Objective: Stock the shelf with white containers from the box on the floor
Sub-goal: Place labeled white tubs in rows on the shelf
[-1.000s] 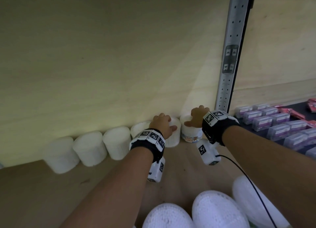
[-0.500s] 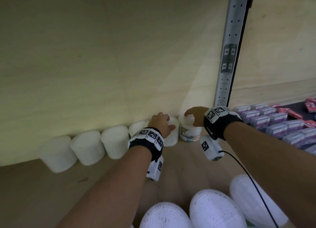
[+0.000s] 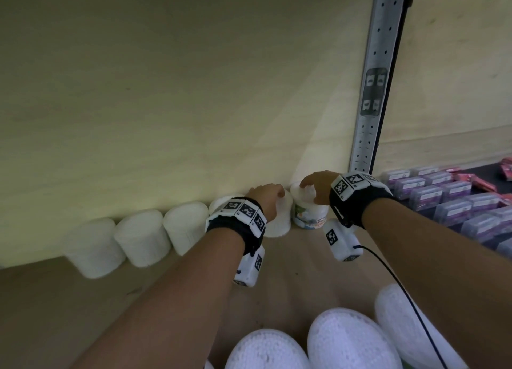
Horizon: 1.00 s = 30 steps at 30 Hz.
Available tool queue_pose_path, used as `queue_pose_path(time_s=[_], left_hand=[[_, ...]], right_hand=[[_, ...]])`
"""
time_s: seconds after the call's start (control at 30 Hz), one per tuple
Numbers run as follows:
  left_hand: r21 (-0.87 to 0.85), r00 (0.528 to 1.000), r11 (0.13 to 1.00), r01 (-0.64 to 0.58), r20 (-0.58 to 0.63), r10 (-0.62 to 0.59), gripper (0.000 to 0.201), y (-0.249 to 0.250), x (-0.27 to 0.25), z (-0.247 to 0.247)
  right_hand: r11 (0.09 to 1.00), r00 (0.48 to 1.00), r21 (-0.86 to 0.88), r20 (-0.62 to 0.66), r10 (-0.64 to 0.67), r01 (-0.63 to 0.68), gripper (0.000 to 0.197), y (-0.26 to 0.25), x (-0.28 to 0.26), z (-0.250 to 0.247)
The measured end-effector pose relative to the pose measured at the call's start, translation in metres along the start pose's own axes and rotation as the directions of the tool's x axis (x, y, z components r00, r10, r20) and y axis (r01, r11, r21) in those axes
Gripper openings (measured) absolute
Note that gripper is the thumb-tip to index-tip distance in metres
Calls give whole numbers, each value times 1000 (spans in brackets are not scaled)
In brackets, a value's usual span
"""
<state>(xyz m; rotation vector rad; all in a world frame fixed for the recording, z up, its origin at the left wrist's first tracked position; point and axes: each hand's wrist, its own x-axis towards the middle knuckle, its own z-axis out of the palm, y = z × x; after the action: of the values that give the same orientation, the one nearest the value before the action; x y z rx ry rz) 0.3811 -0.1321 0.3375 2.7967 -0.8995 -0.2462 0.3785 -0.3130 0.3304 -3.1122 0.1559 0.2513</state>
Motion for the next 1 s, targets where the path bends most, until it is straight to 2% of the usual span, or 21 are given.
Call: queue_pose_path(time_s=[0.1, 0.17, 0.3, 0.37, 0.5, 0.63, 0.83, 1.0], left_hand=[[-7, 998, 999, -52, -31, 52, 55, 0, -3, 1], [-58, 993, 996, -69, -101, 63, 53, 0, -5, 4], [-77, 958, 995, -59, -286, 35, 34, 3, -4, 15], [-57, 943, 998, -1, -331, -18, 32, 4, -2, 20], [-7, 948, 994, 105, -300, -102, 47, 8, 5, 24], [4, 955, 992, 122, -274, -116, 50, 8, 8, 25], [24, 993, 997, 75, -96, -72, 47, 3, 8, 11], [-60, 997, 998, 4, -78, -8, 47, -4, 2, 4]], right_hand=[[1000, 1000, -2, -22, -3, 3, 54, -1, 1, 1], [1000, 999, 7, -36, 1, -1, 55, -1, 0, 1], [1000, 998, 21, -63, 7, -5, 54, 0, -5, 0], [1000, 998, 27, -60, 7, -5, 55, -1, -5, 0], [999, 998, 54, -57, 7, -4, 55, -1, -6, -1], [997, 997, 74, -77, 1, 5, 55, 0, -8, 1], [995, 997, 98, -73, 19, -12, 55, 1, -9, 0], [994, 996, 112, -84, 27, -18, 54, 1, -11, 0]])
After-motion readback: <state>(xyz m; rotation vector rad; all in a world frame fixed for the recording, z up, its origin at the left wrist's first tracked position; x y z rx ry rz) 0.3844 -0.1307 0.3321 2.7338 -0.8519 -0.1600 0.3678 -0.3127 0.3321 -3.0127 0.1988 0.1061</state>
